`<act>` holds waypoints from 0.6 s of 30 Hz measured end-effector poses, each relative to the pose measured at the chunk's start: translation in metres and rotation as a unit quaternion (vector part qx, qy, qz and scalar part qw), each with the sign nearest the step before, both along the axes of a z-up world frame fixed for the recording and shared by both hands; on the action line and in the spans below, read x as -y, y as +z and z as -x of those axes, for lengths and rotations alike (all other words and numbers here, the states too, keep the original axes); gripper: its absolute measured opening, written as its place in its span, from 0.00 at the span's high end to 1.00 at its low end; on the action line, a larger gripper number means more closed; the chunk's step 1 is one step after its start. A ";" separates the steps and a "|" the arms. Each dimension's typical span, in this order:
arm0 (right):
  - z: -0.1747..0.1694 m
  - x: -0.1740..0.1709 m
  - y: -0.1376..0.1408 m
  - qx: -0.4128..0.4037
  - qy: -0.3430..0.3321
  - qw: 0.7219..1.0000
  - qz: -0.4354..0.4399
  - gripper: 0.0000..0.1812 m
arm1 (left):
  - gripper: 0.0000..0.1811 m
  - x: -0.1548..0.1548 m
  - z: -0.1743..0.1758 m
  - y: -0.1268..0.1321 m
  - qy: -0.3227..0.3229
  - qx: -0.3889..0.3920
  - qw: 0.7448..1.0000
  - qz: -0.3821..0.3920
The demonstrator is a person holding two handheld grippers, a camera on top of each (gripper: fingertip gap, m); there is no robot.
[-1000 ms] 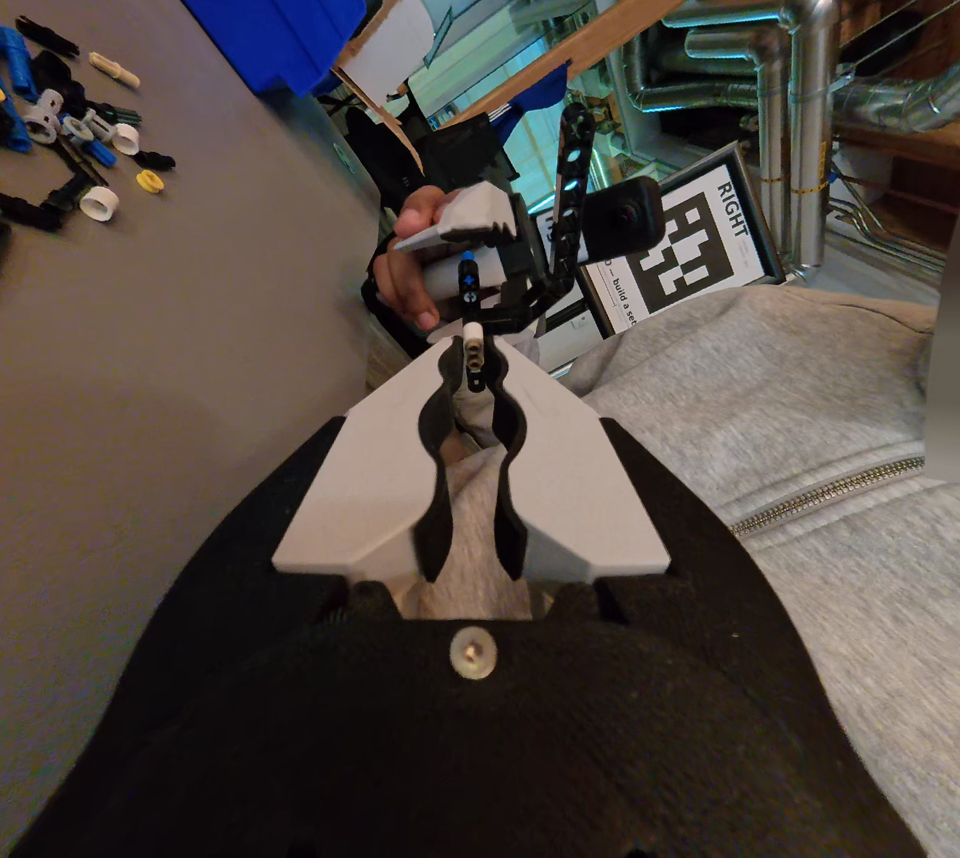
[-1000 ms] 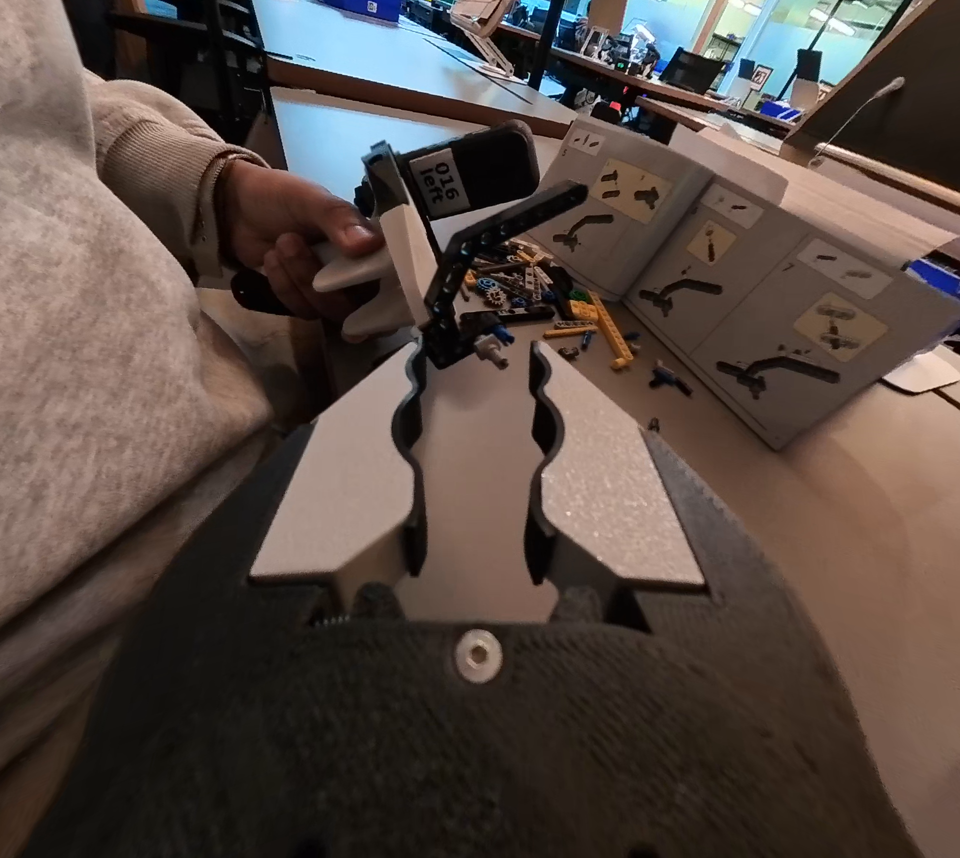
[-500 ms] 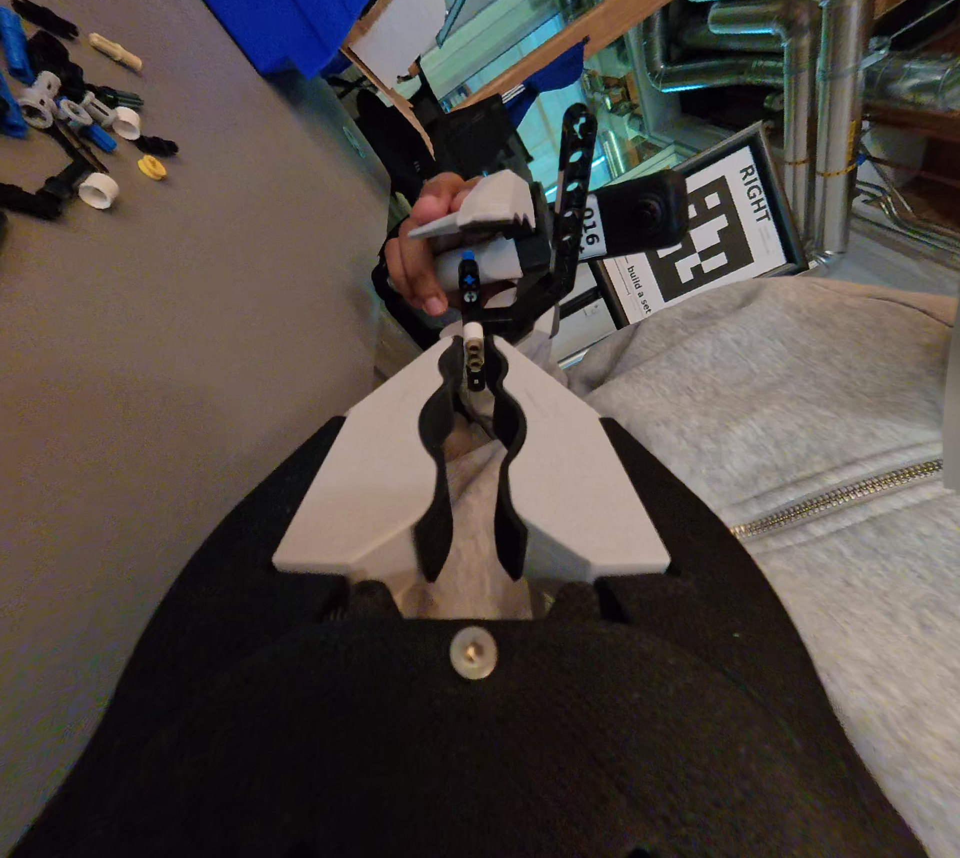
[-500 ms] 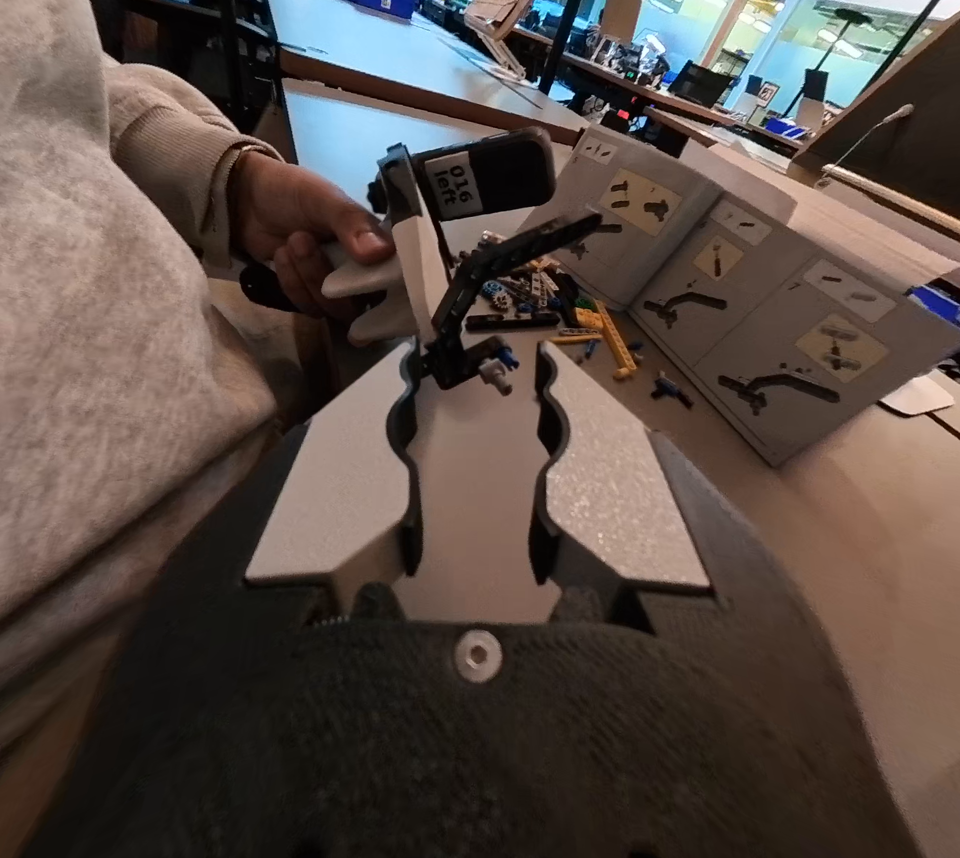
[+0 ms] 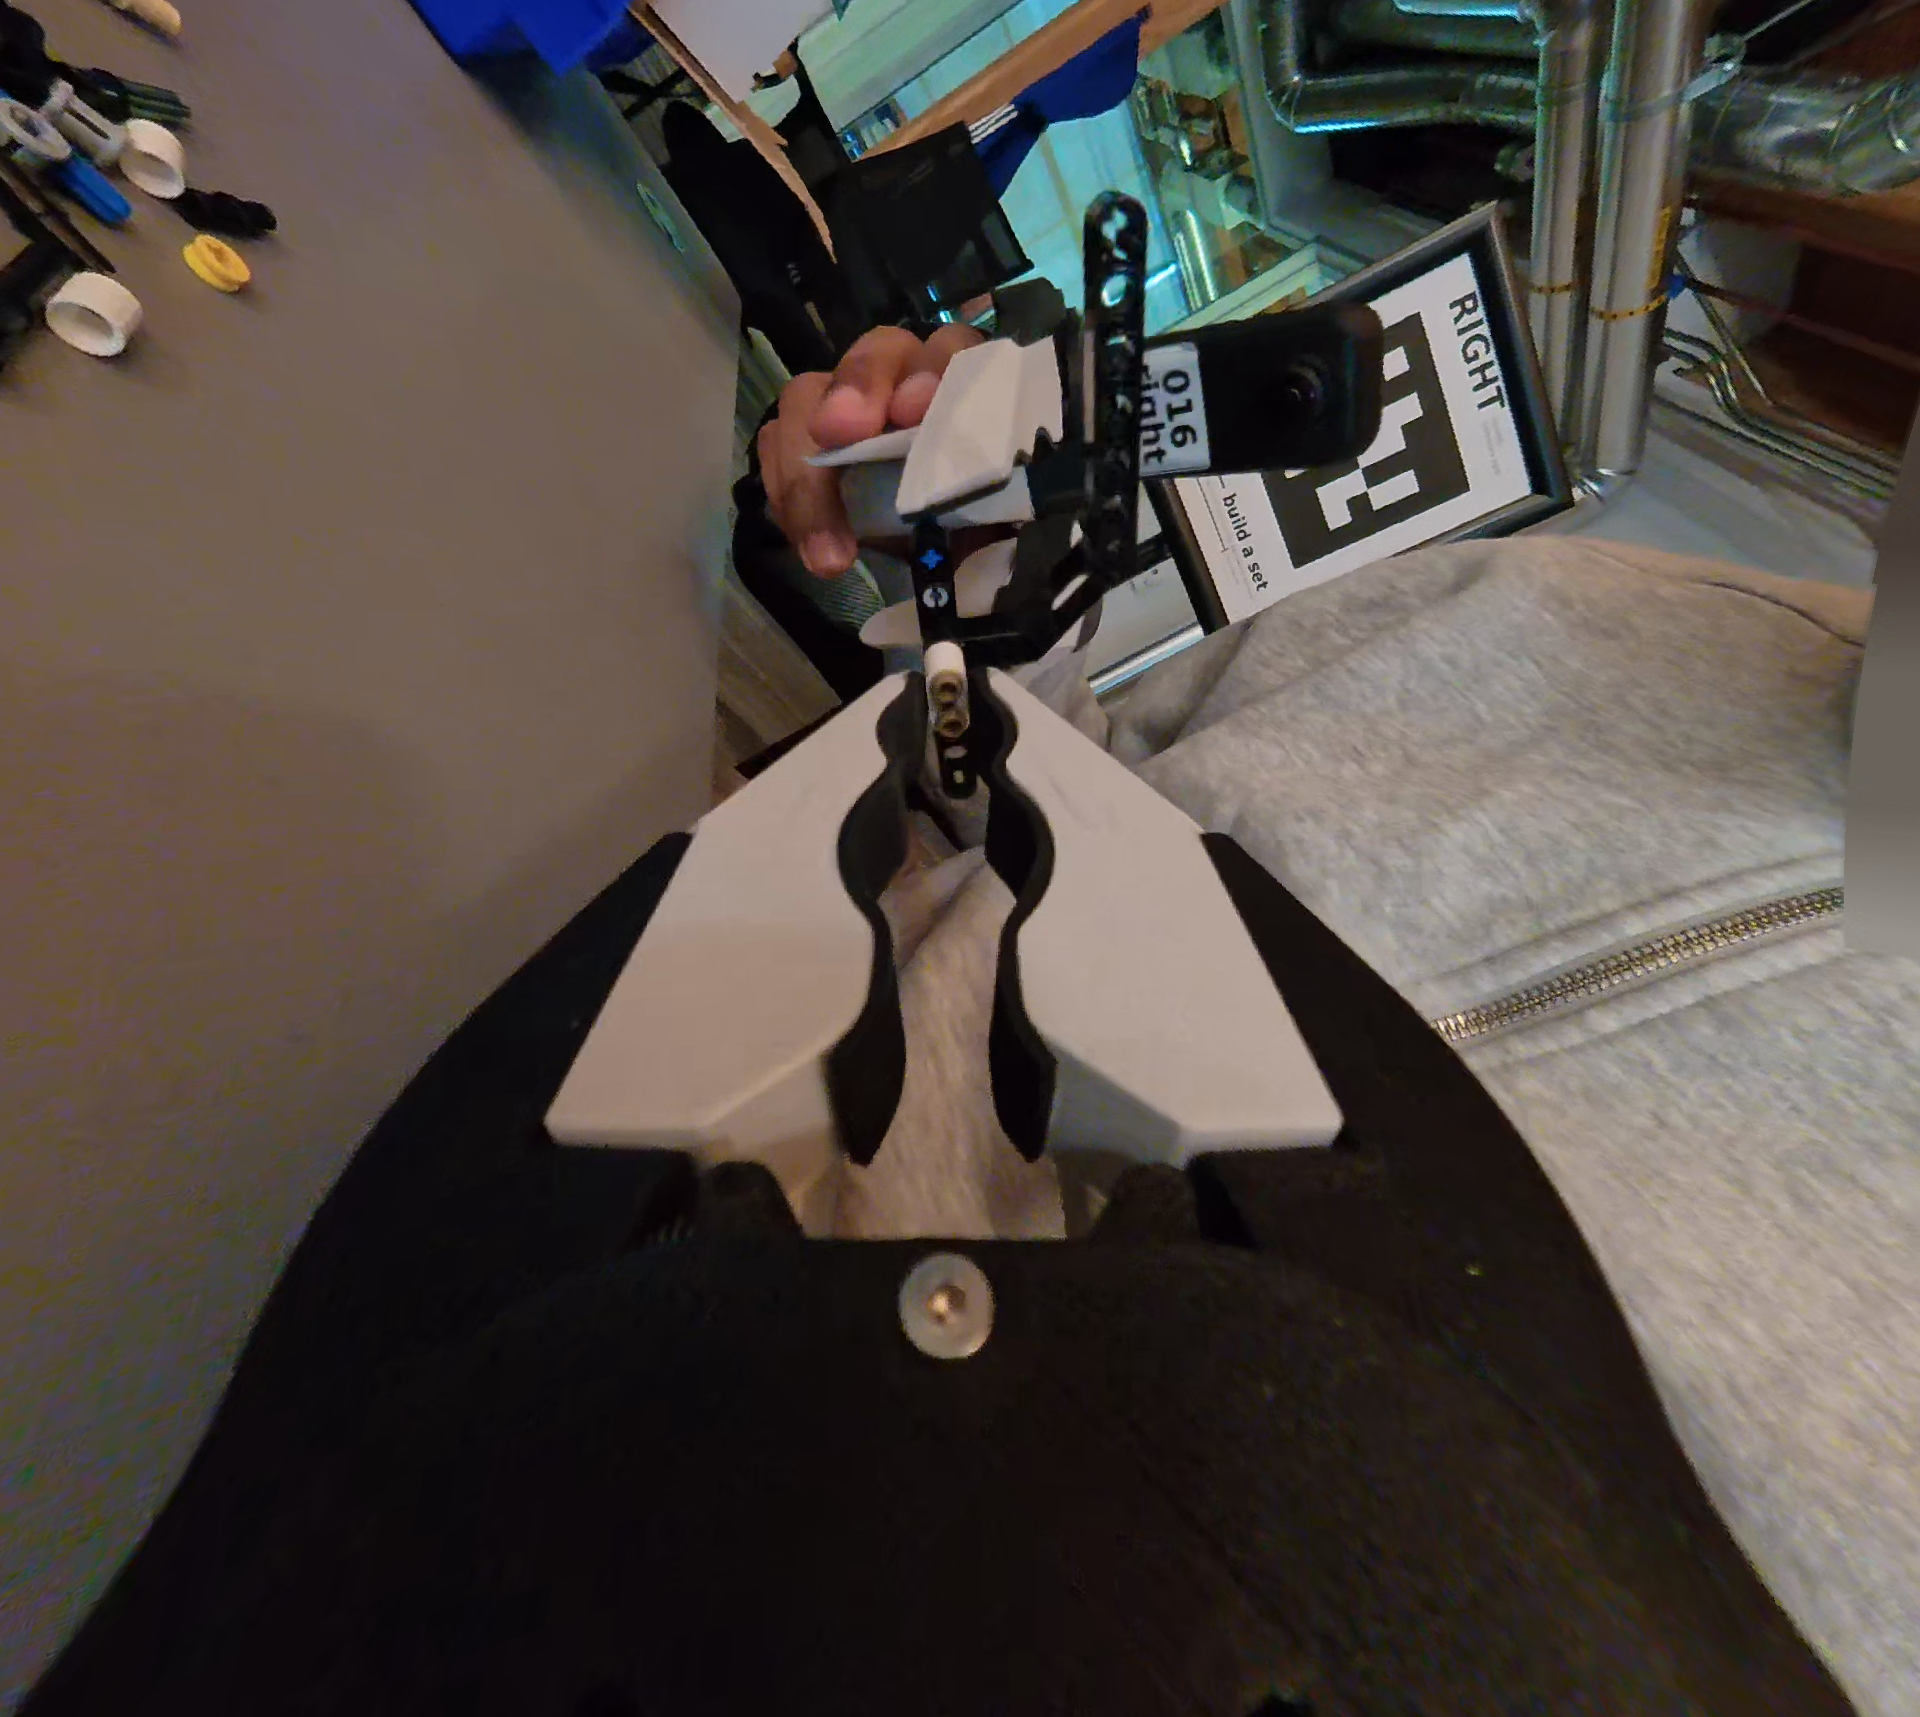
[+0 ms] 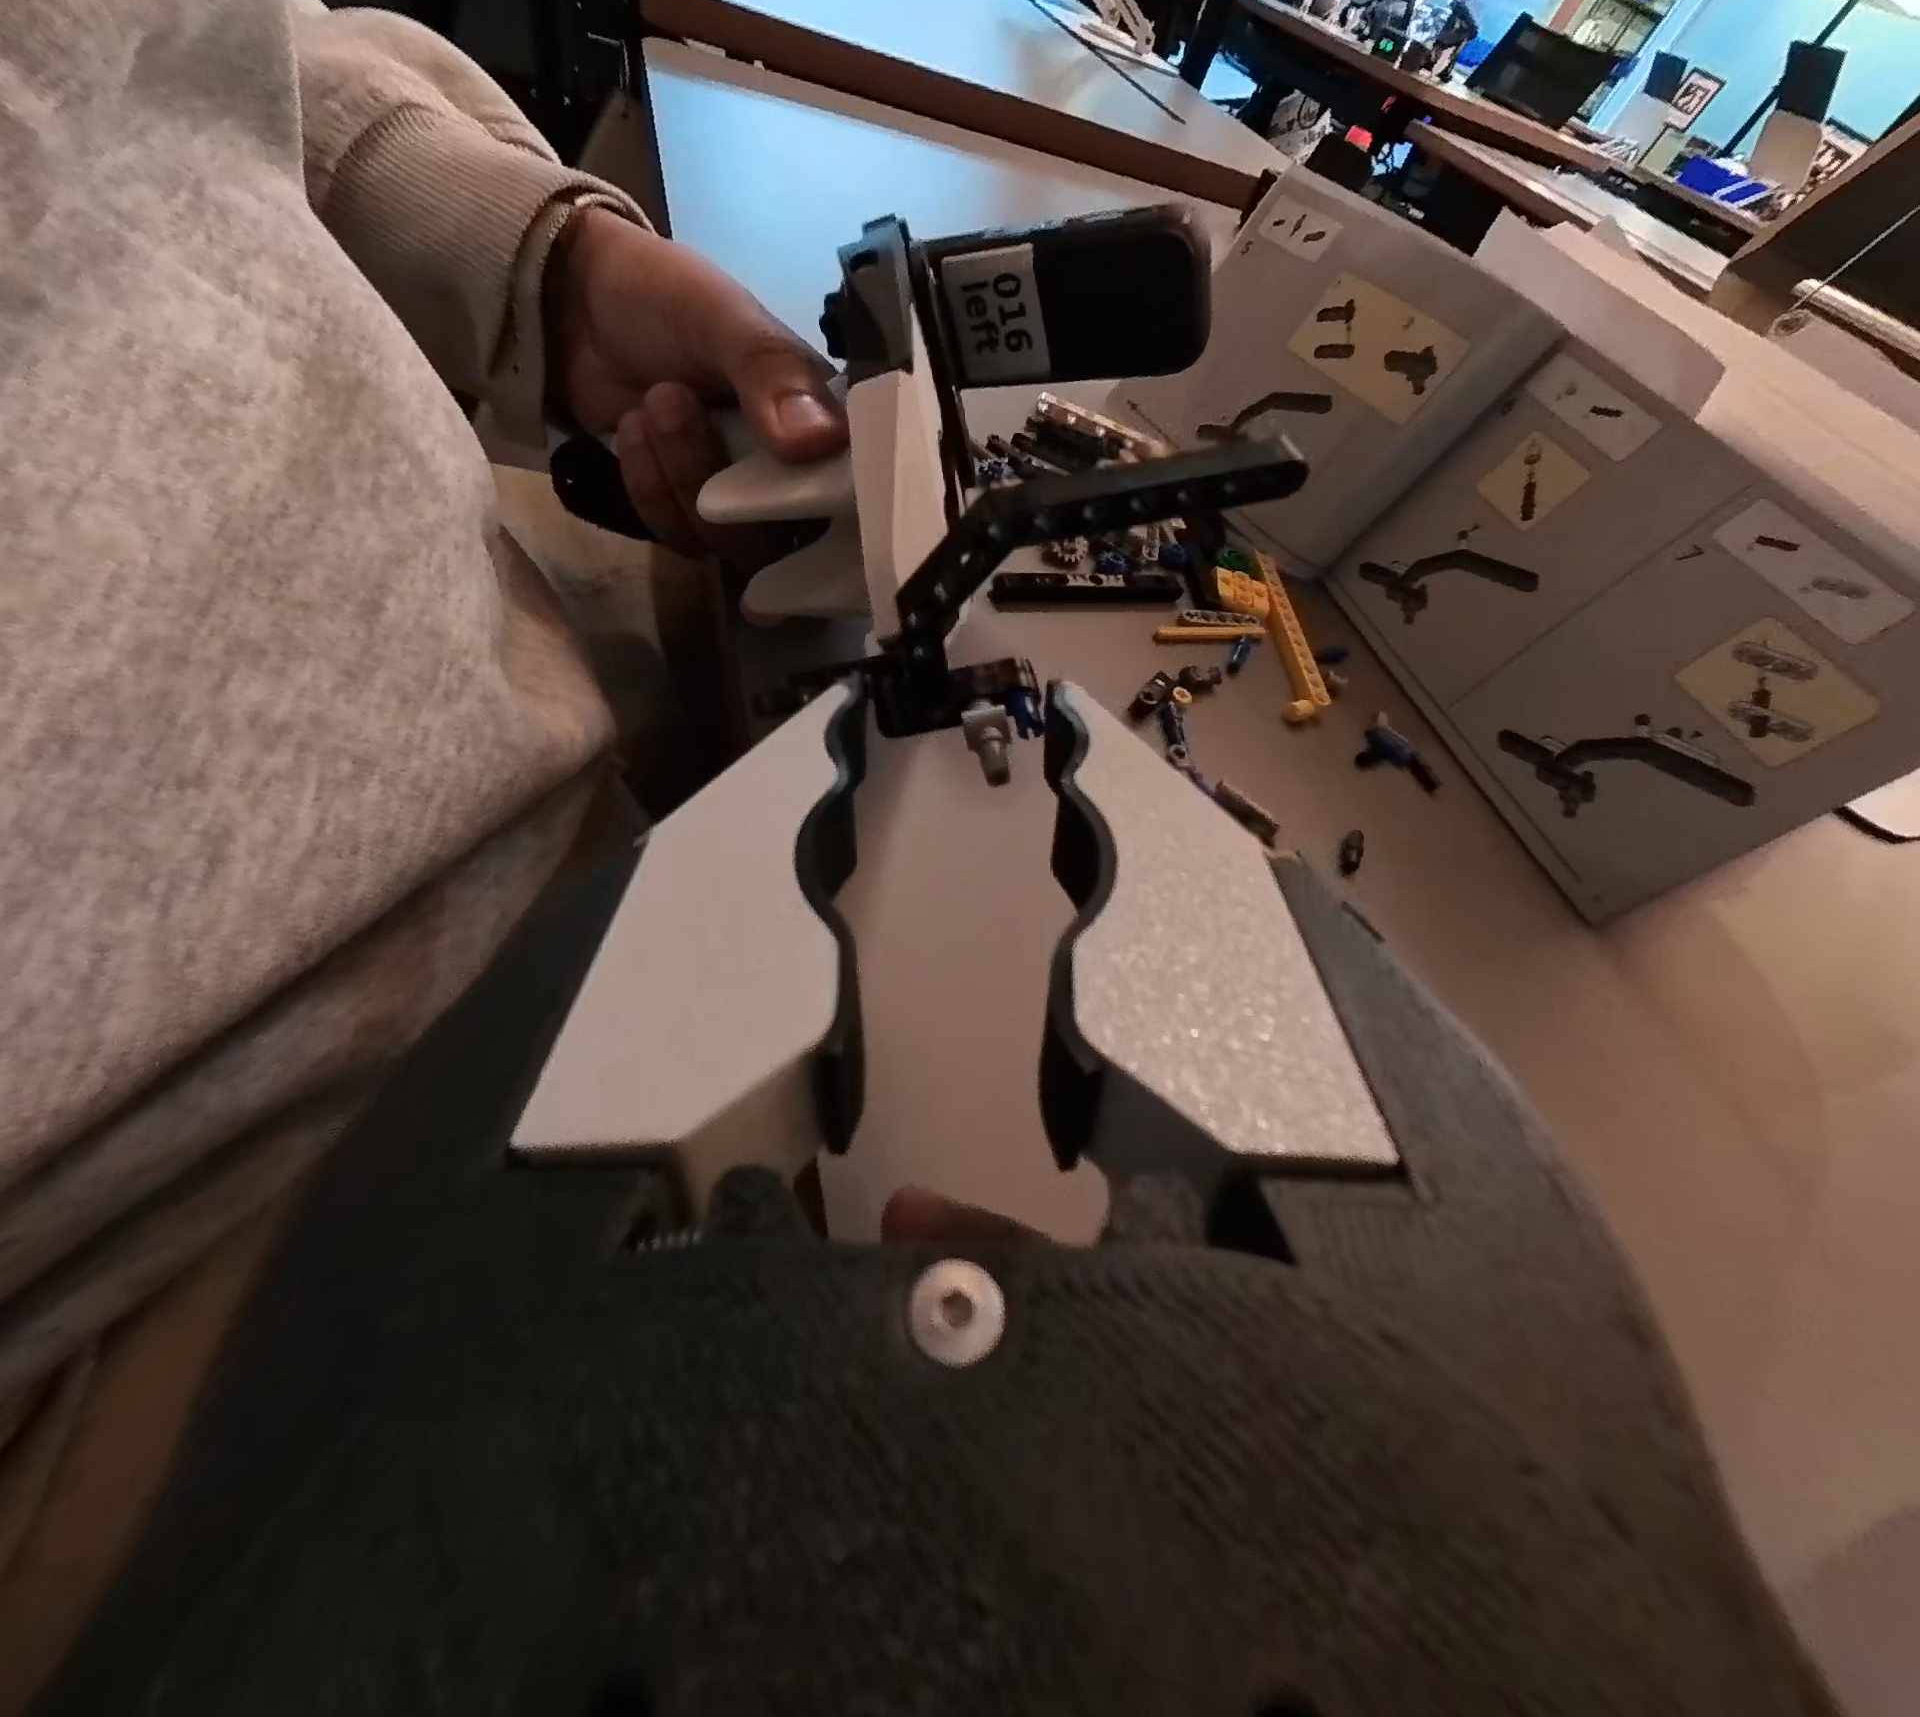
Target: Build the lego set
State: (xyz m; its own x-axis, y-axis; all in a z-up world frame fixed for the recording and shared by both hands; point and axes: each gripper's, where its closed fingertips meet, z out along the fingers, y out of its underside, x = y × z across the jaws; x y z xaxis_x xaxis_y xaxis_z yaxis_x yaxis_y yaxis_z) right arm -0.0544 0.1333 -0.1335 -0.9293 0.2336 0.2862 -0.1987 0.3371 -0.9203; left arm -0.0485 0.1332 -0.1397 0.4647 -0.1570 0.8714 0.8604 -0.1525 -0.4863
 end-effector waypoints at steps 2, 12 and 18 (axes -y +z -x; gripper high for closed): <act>0.000 -0.001 -0.001 -0.004 -0.002 1.000 -0.005 0.83 | 0.96 0.000 0.000 0.000 -0.002 0.001 1.000 0.001; 0.004 0.001 0.000 -0.003 -0.009 1.000 -0.001 0.83 | 0.97 0.001 0.001 0.002 0.000 0.009 1.000 -0.007; 0.020 -0.003 -0.013 0.048 -0.050 0.998 -0.012 0.83 | 0.81 0.003 0.011 0.003 0.046 -0.015 0.999 -0.007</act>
